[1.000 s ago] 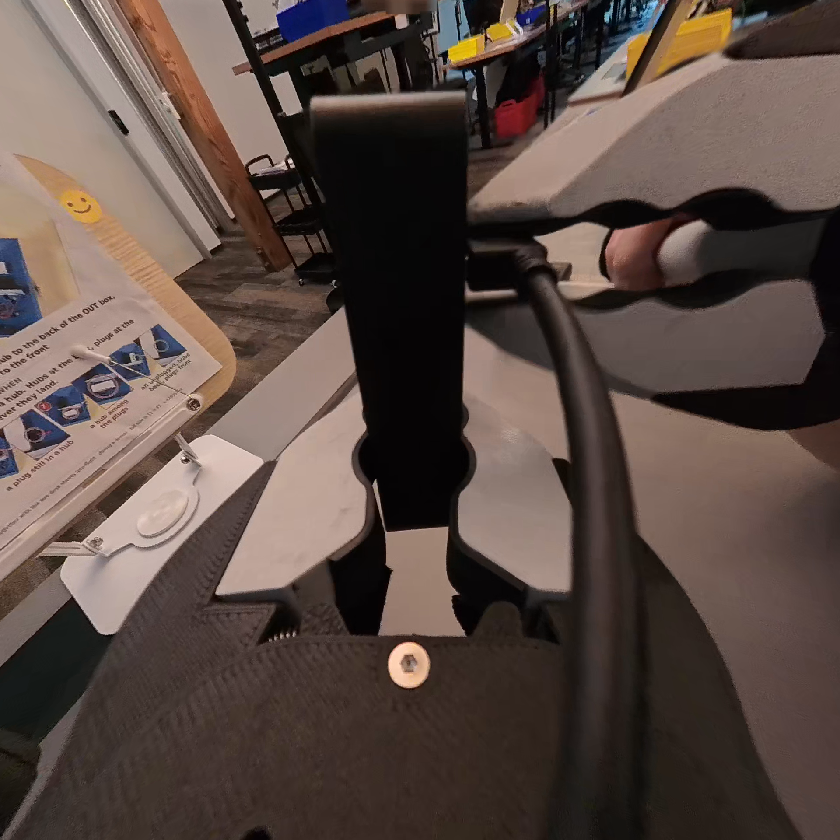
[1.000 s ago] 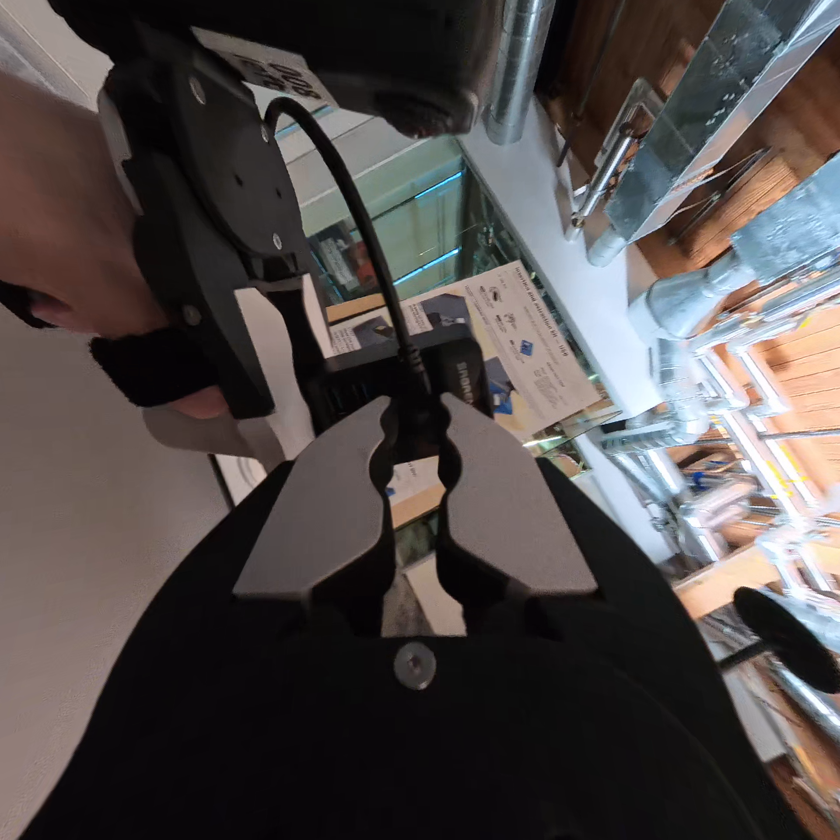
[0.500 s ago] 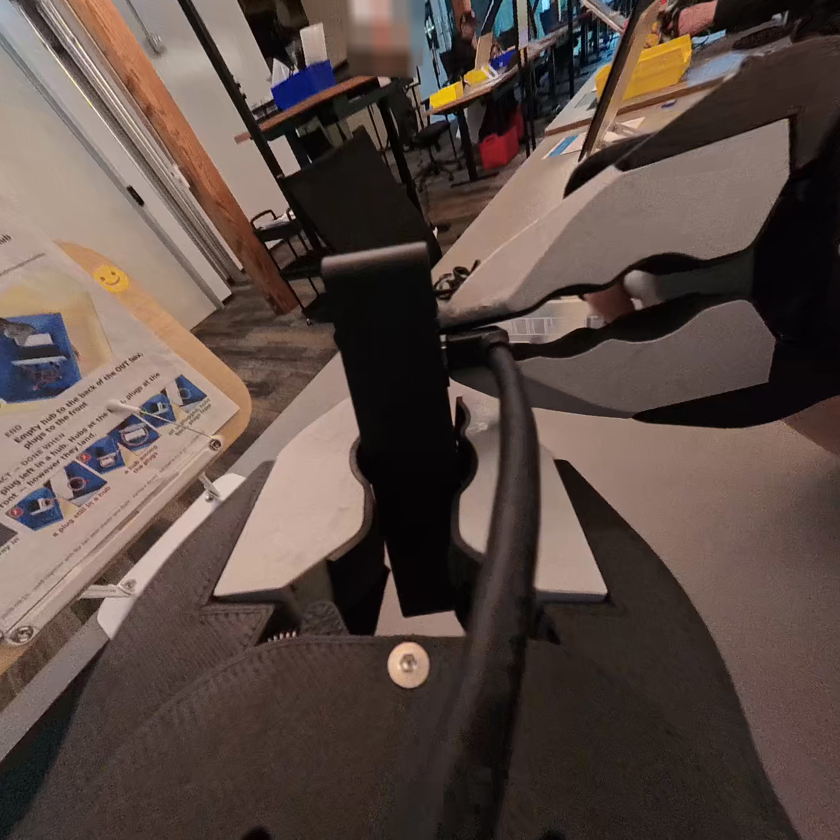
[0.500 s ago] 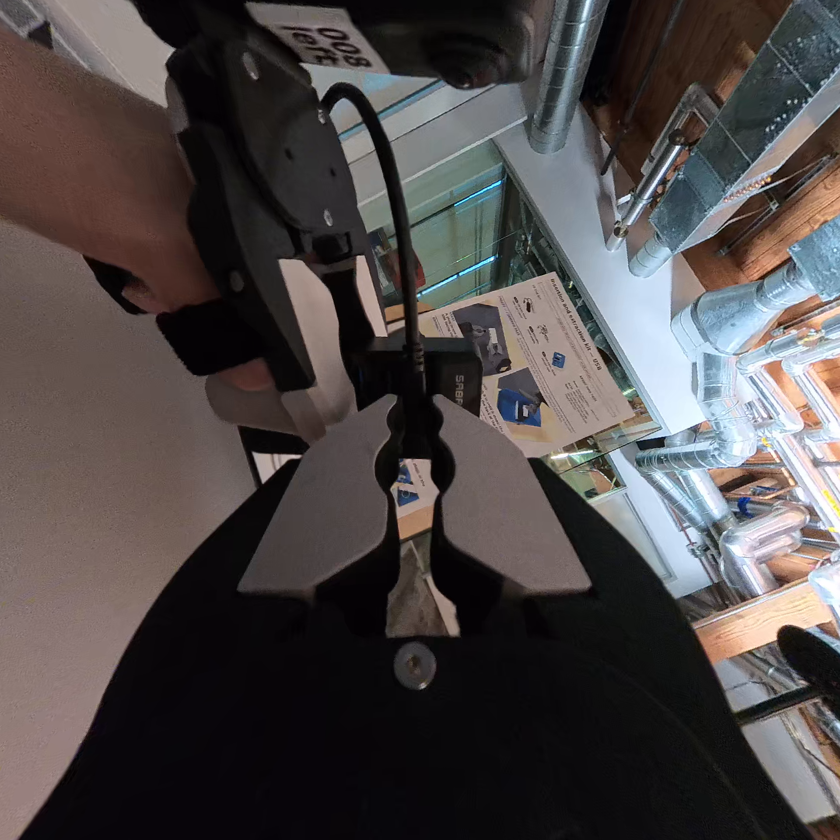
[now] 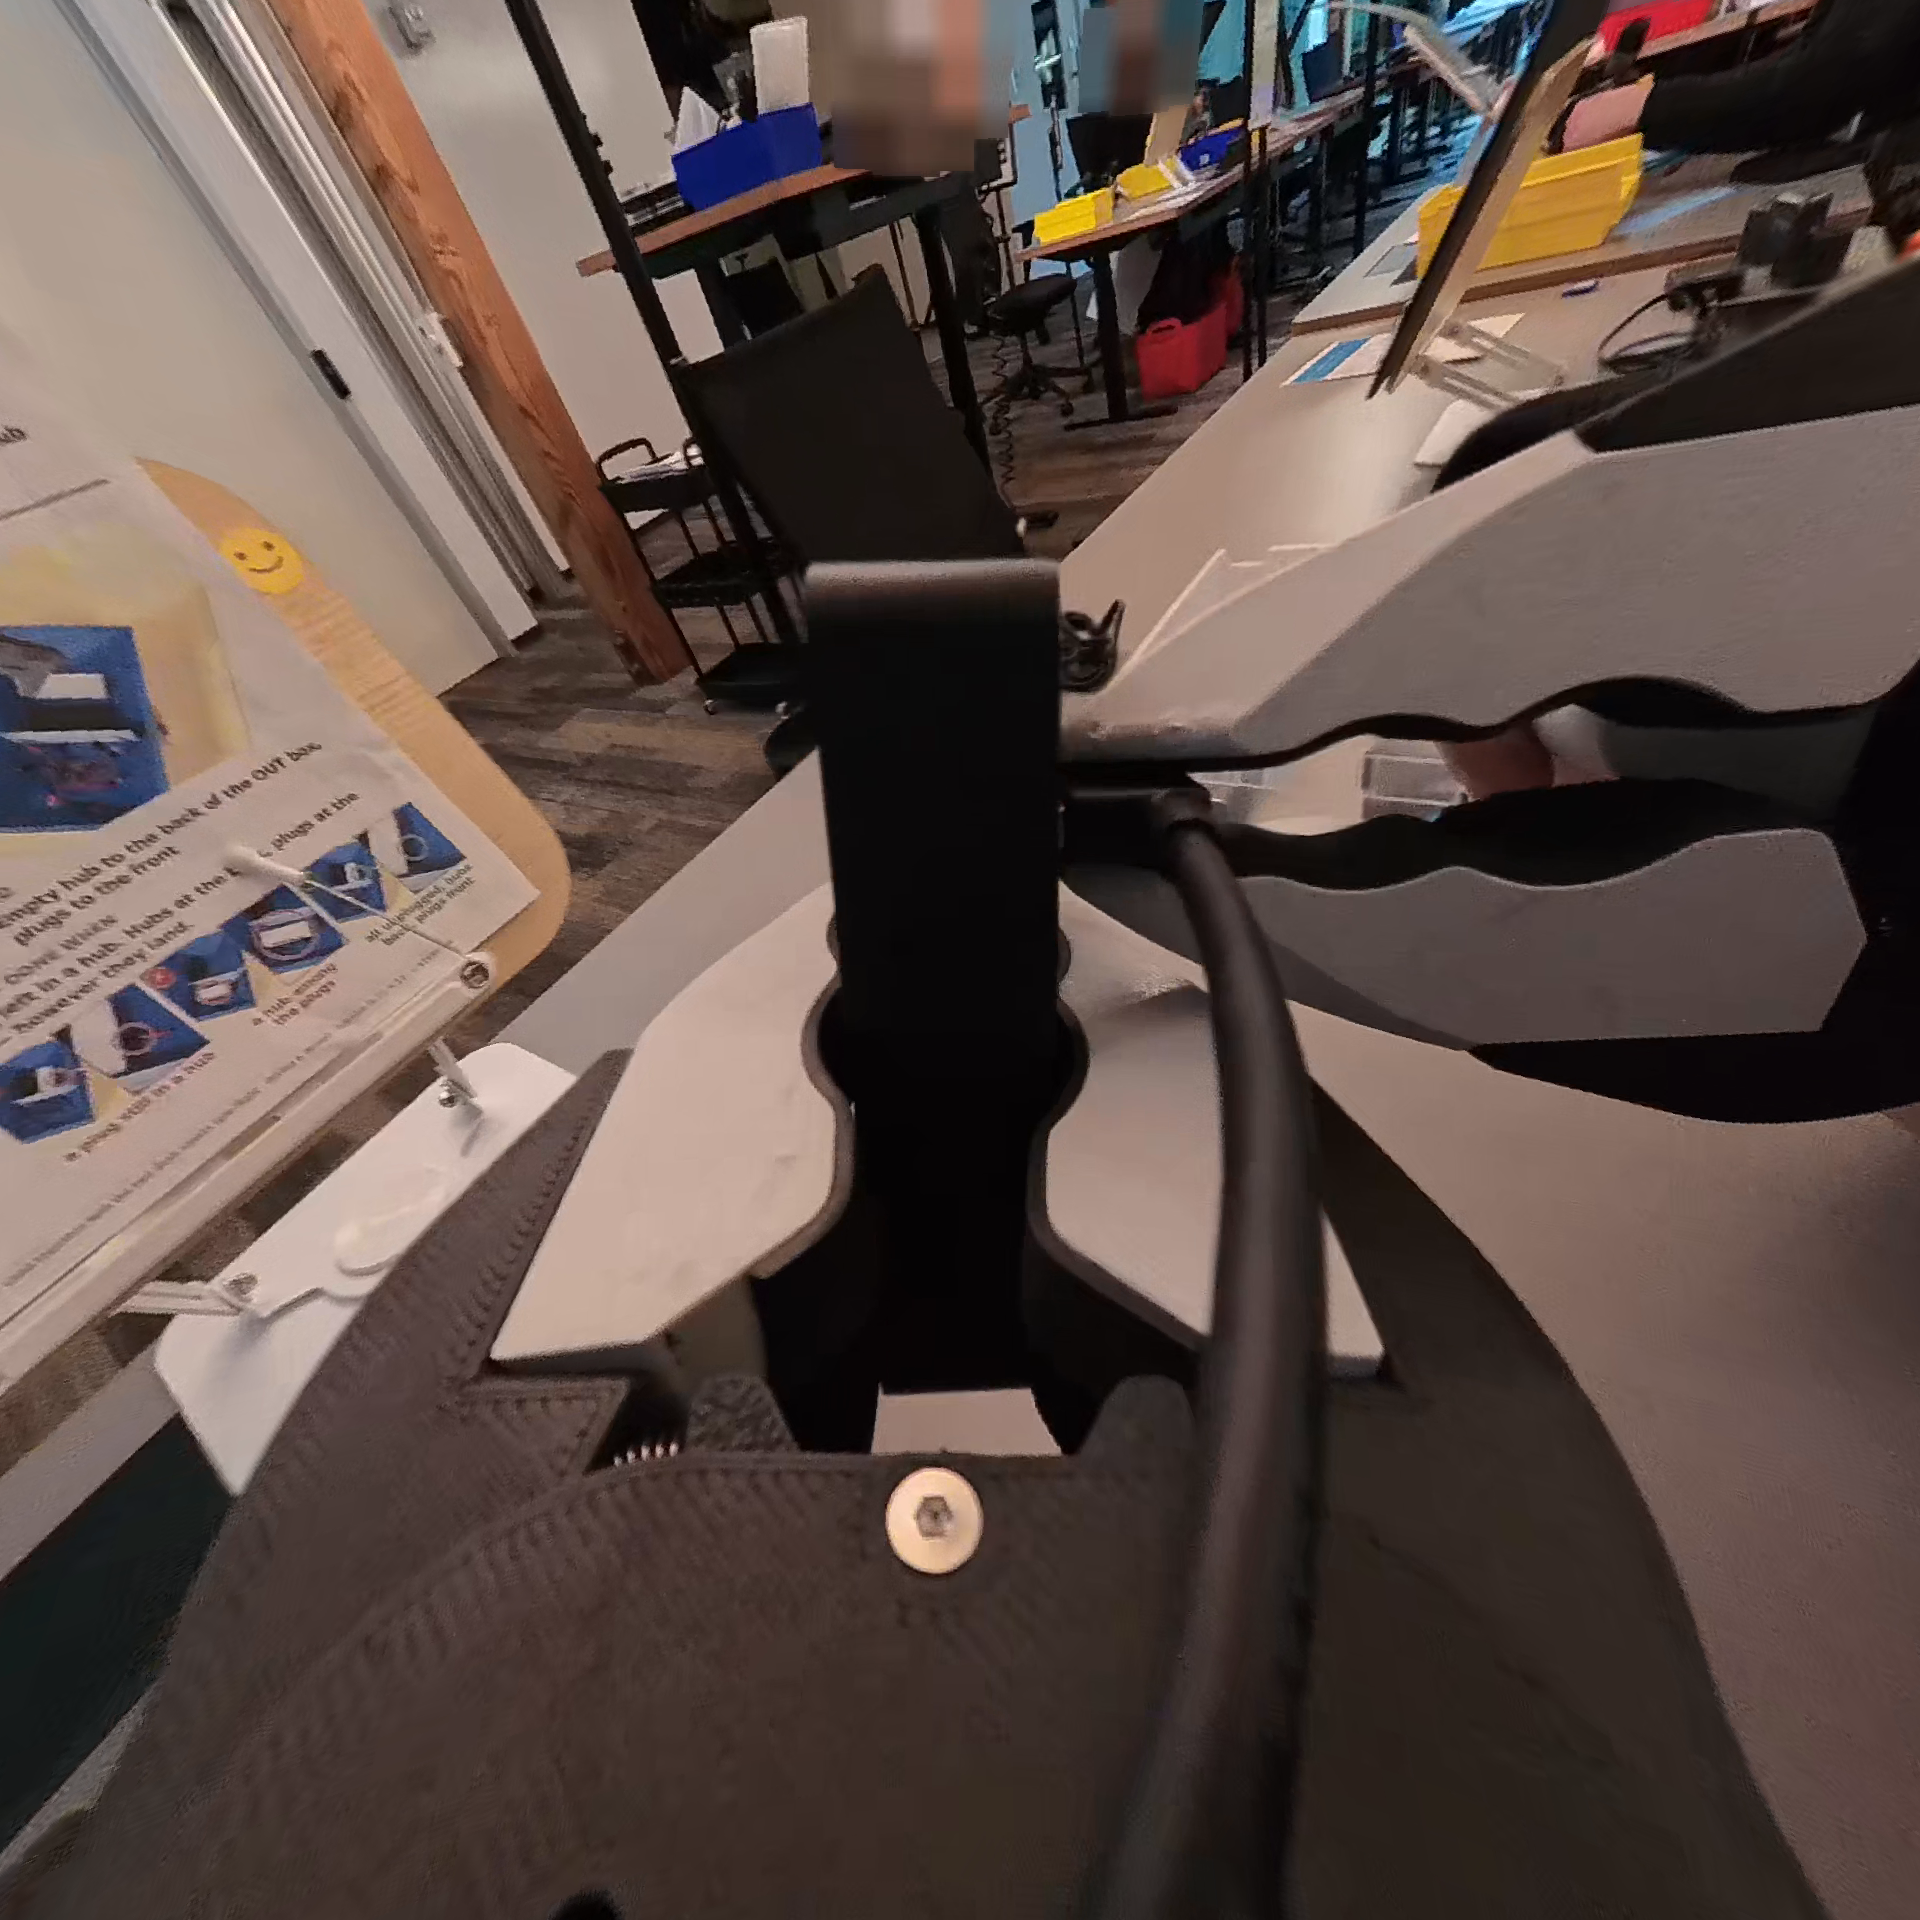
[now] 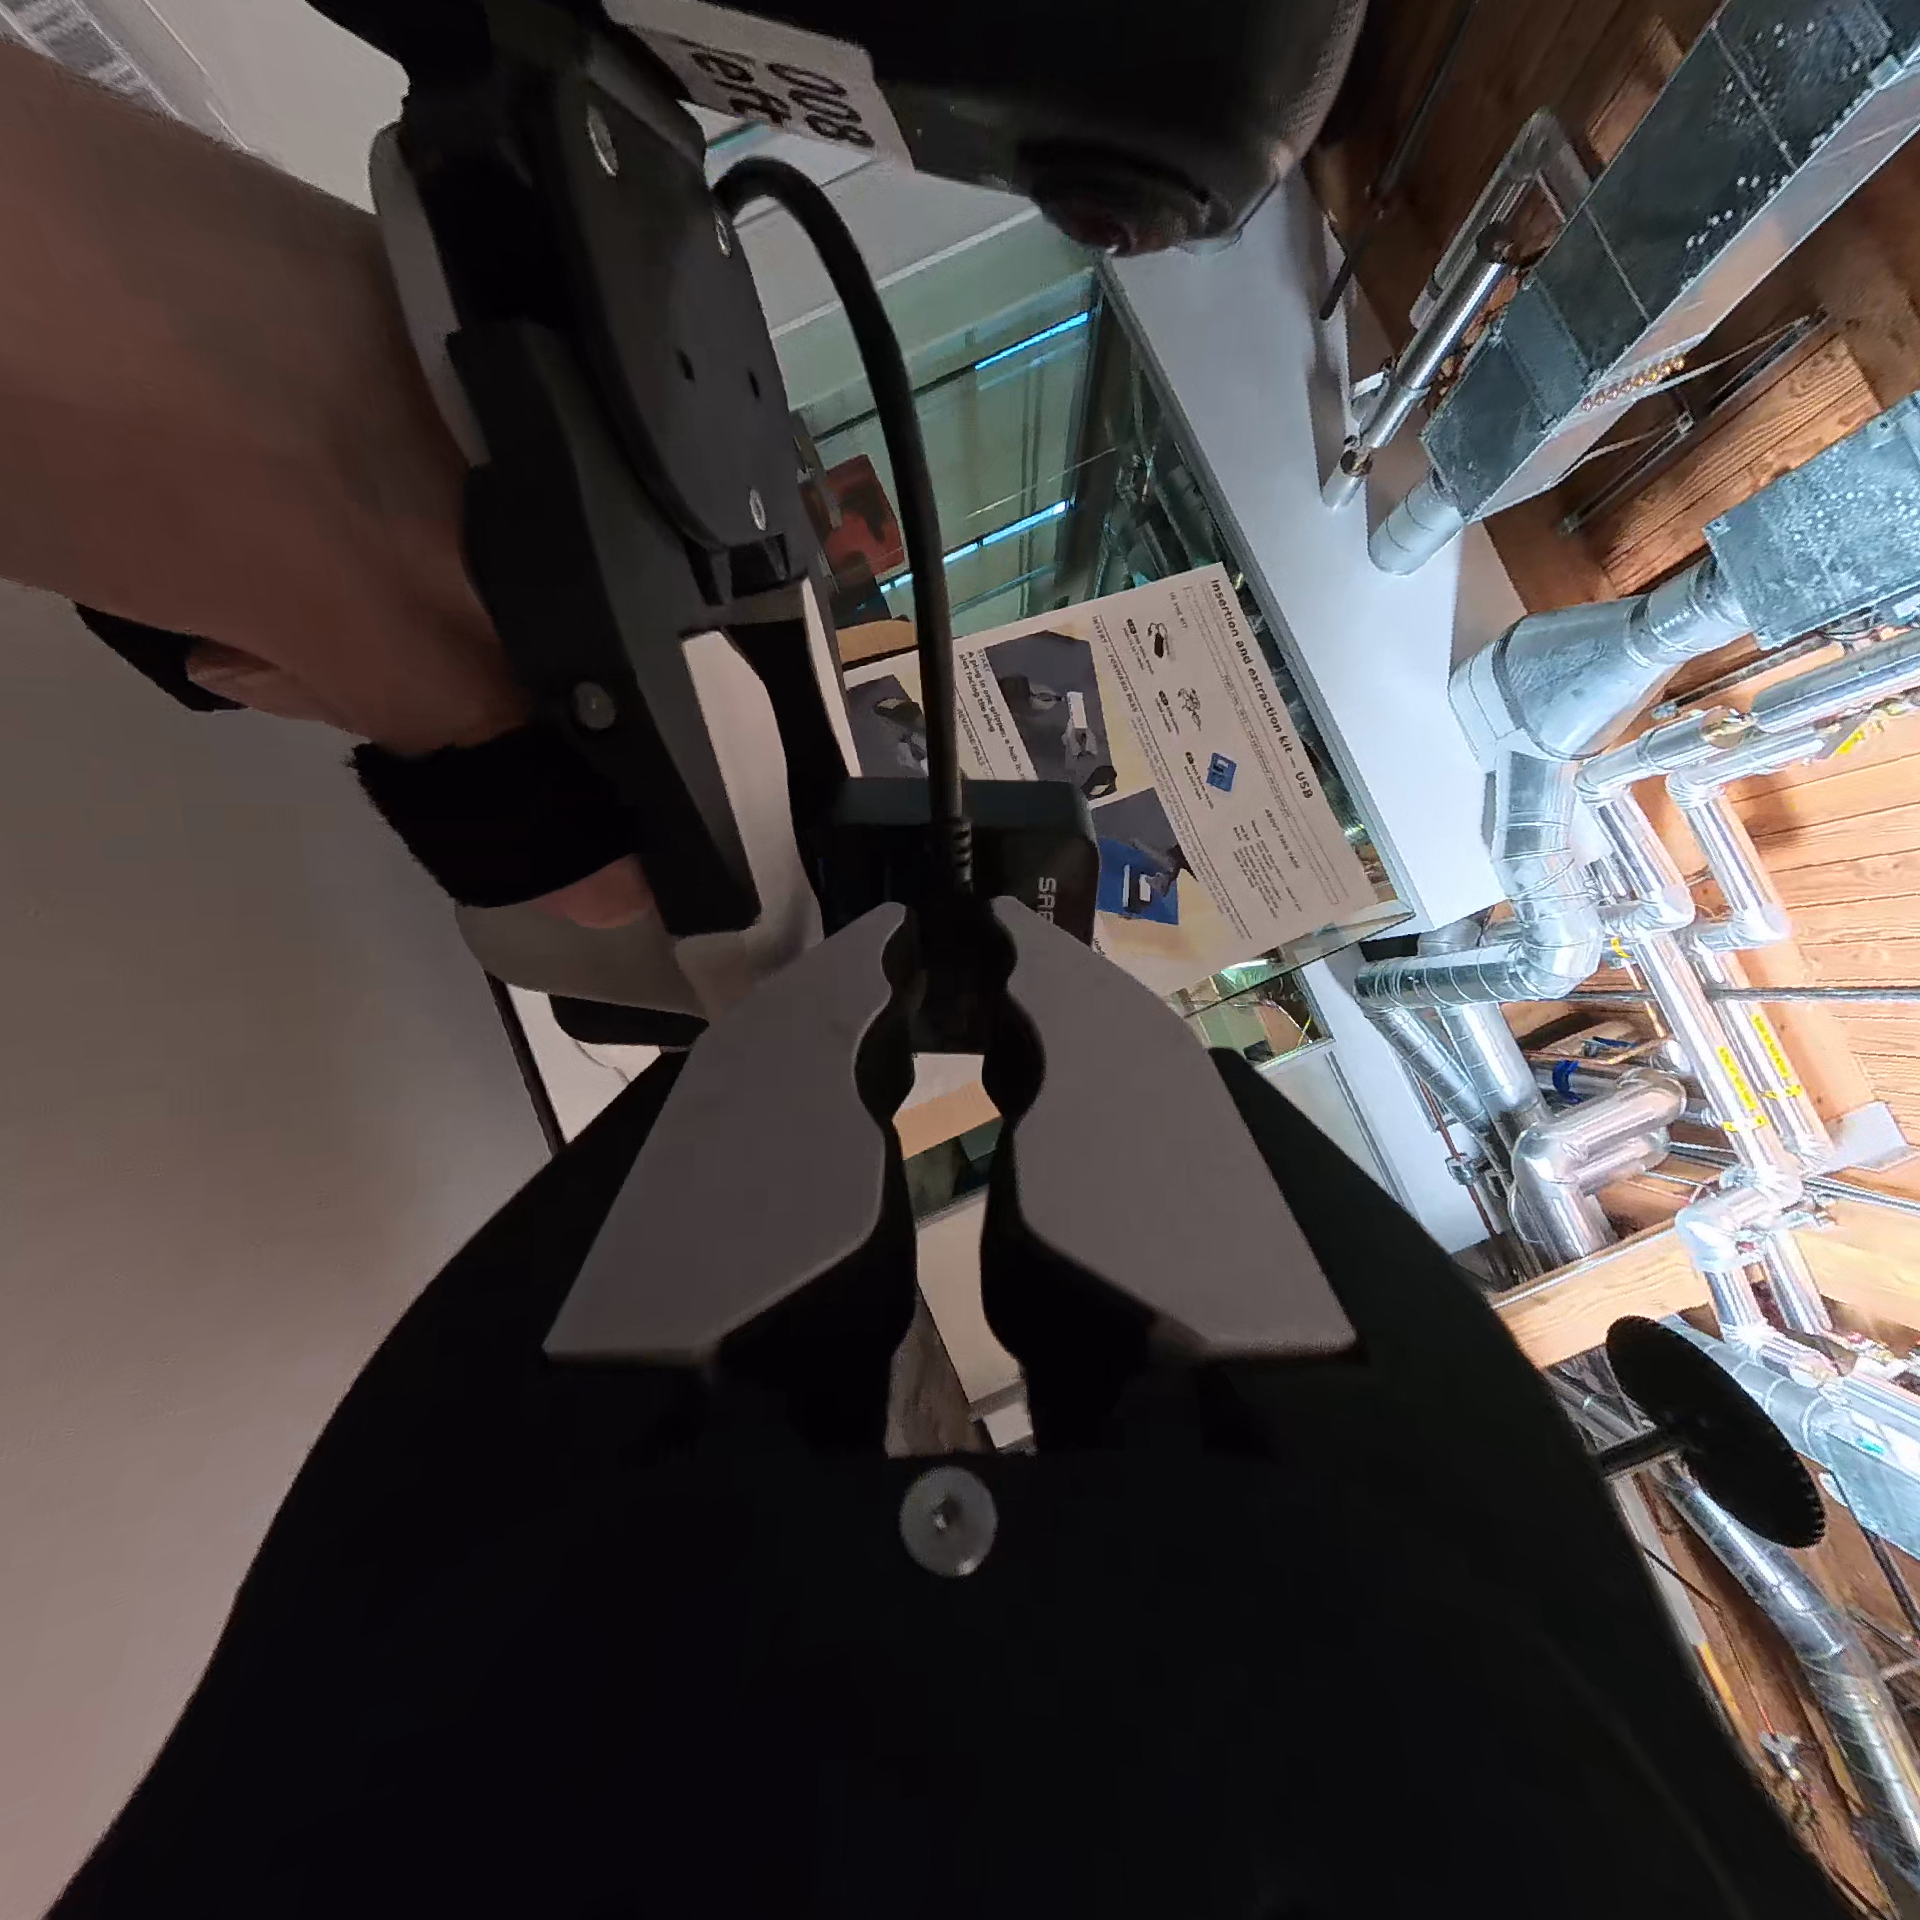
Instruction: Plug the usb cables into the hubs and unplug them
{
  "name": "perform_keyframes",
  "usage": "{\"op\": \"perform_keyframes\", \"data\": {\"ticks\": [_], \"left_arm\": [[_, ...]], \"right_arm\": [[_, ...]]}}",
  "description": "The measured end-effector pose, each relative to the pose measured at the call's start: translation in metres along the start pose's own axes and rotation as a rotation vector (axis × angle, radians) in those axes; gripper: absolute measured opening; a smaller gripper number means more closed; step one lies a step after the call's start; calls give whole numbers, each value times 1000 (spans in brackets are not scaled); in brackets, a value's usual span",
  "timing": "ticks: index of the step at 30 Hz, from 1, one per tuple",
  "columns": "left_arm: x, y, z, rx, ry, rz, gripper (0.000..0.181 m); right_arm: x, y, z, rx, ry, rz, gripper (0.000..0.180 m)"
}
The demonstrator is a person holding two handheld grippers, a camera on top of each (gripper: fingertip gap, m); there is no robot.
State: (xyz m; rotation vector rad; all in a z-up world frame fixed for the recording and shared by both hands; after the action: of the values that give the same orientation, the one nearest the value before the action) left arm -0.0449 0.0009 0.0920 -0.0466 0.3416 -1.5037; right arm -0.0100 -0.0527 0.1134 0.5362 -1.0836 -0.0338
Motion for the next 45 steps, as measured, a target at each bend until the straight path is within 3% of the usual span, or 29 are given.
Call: {"op": "perform_keyframes", "data": {"ticks": [5, 8, 15, 19, 28, 31, 35, 45], "left_arm": [[4, -1, 4, 73, -139, -197, 28], [-2, -1, 2, 40, -84, -79, 27], [-9, -2, -1, 36, -83, -66, 29], [-9, -3, 0, 41, -76, -71, 29], [-9, -7, 4, 22, -37, -44, 29], [-5, -7, 4, -30, 0, -2, 31], [-1, -9, 8, -45, 3, 20, 28], [-1, -8, 5, -50, -4, -3, 28]], "right_arm": [[5, -2, 4, 25, 89, 13, 8], [2, 1, 3, -15, 44, -15, 8], [-4, 3, 5, -51, -45, -62, 8], [-1, 4, 3, -48, 85, -14, 8], [-1, 4, 6, -79, 136, -52, 9], [0, 2, 7, -73, 73, -47, 9], [0, -2, 11, -23, -95, -161, 10], [-2, -2, 12, -25, -61, -99, 9]]}}
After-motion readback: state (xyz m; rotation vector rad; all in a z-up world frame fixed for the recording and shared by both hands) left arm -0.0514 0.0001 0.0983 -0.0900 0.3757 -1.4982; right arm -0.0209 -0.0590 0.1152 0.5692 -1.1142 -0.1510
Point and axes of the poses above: each gripper's, where its closed fingertips meet, y out along the fingers, z out of its top, x = y × z across the jaws, the point moved 5 cm from there along -y, back along the fingers, and after that the axes turned 15 degrees about -z, right-handed, at the moved point
